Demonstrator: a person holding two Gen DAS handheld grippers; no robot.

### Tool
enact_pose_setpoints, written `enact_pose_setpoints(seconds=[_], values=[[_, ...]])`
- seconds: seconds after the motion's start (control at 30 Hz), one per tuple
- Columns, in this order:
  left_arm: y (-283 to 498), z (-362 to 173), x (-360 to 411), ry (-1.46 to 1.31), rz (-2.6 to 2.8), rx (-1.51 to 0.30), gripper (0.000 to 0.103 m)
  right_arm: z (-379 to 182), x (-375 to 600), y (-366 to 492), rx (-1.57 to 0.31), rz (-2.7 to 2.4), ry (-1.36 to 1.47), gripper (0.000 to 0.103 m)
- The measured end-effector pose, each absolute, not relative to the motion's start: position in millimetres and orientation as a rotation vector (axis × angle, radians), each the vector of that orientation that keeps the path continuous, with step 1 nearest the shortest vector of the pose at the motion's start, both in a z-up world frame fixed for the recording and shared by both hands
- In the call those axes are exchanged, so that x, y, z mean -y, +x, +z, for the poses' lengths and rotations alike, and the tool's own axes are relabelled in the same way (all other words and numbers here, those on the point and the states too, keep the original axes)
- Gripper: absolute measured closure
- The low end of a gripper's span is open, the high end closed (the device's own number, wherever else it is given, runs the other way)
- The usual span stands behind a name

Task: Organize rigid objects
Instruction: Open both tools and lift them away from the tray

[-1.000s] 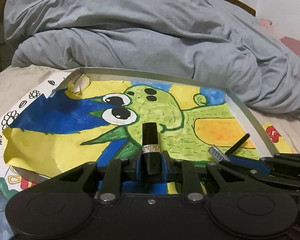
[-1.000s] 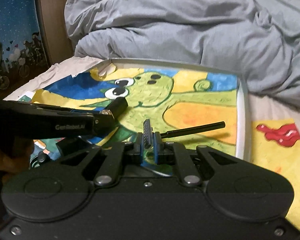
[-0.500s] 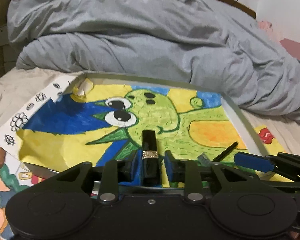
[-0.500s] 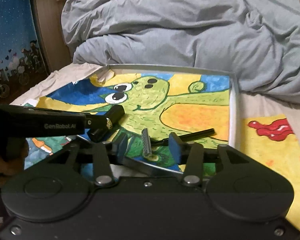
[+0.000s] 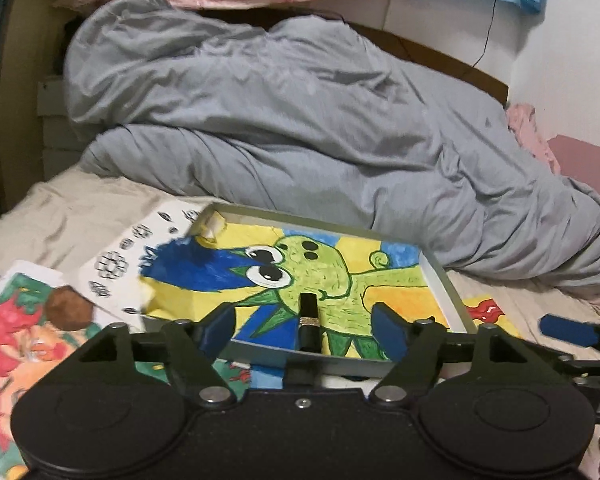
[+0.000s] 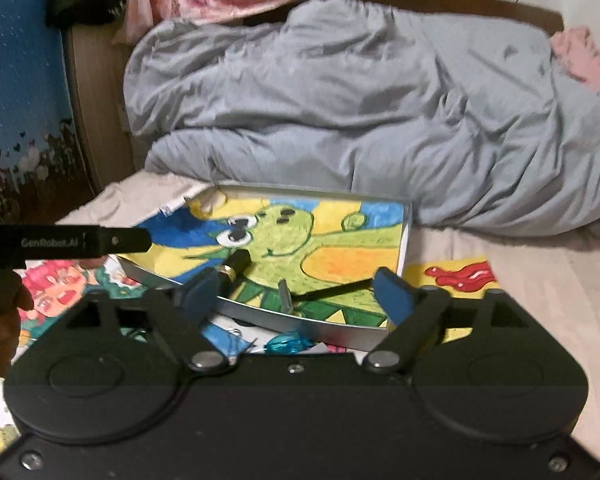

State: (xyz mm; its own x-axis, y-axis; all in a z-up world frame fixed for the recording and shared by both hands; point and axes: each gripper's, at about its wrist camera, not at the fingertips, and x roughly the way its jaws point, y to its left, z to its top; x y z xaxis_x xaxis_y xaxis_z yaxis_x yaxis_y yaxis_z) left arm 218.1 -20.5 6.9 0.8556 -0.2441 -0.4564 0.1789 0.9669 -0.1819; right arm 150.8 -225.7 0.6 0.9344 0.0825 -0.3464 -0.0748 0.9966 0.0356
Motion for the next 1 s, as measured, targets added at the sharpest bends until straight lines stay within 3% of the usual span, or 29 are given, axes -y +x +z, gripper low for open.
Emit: enact_pose_setpoints(seconds=[0.23, 0.4, 1.0], values=[[157.4, 20.1, 9.0, -0.152, -0.169, -0.442, 0.009, 9.1, 219.3, 96.3, -0.297, 0.052, 0.048, 0.001], [117.6, 22.7, 3.9, -0.165, -0.154, -0.417, 0.004, 9.3, 216.3, 64.2, -0.285, 0.036, 0.071, 0.001], [30.2, 16.1, -13.6, -0.157, -0.118, -0.394, 0.001, -5.7, 194.2, 17.9, -0.307, -0.052, 0.115, 0.0]])
